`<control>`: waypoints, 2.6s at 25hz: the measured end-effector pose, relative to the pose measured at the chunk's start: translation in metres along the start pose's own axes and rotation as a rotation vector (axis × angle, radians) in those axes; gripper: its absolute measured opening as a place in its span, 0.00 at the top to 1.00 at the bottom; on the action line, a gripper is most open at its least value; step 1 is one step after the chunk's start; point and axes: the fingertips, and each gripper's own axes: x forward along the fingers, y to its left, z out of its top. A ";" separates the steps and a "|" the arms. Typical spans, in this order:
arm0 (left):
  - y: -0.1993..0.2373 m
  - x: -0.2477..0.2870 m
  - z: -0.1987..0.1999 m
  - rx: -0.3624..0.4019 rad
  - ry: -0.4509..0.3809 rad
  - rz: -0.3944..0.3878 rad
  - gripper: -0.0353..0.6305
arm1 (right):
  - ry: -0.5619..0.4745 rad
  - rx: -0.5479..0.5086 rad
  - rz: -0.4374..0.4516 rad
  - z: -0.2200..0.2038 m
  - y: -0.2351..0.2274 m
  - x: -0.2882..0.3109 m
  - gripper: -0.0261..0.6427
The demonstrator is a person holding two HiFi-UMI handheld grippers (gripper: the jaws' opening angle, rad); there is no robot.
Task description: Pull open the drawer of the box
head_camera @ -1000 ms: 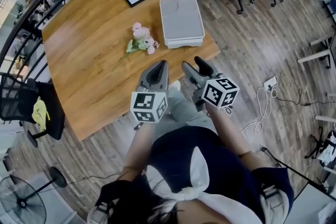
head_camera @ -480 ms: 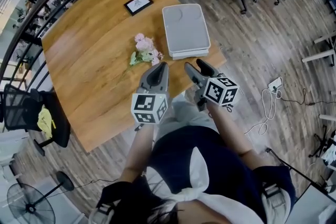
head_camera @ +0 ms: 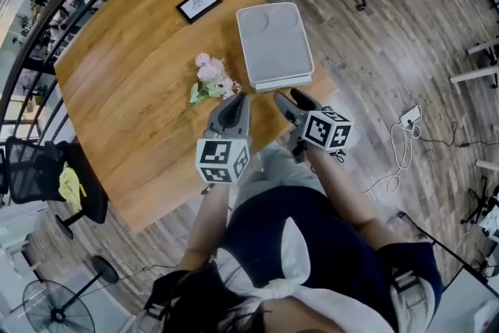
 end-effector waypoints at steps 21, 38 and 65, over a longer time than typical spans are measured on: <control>0.022 0.050 -0.037 0.010 0.153 -0.040 0.90 | 0.041 0.245 -0.011 -0.026 -0.061 0.047 0.55; 0.027 0.059 -0.054 -0.017 0.198 -0.042 0.90 | 0.047 0.439 0.066 -0.036 -0.077 0.056 0.51; 0.026 0.046 -0.060 -0.018 0.206 -0.044 0.90 | -0.059 0.679 0.074 -0.045 -0.089 0.063 0.70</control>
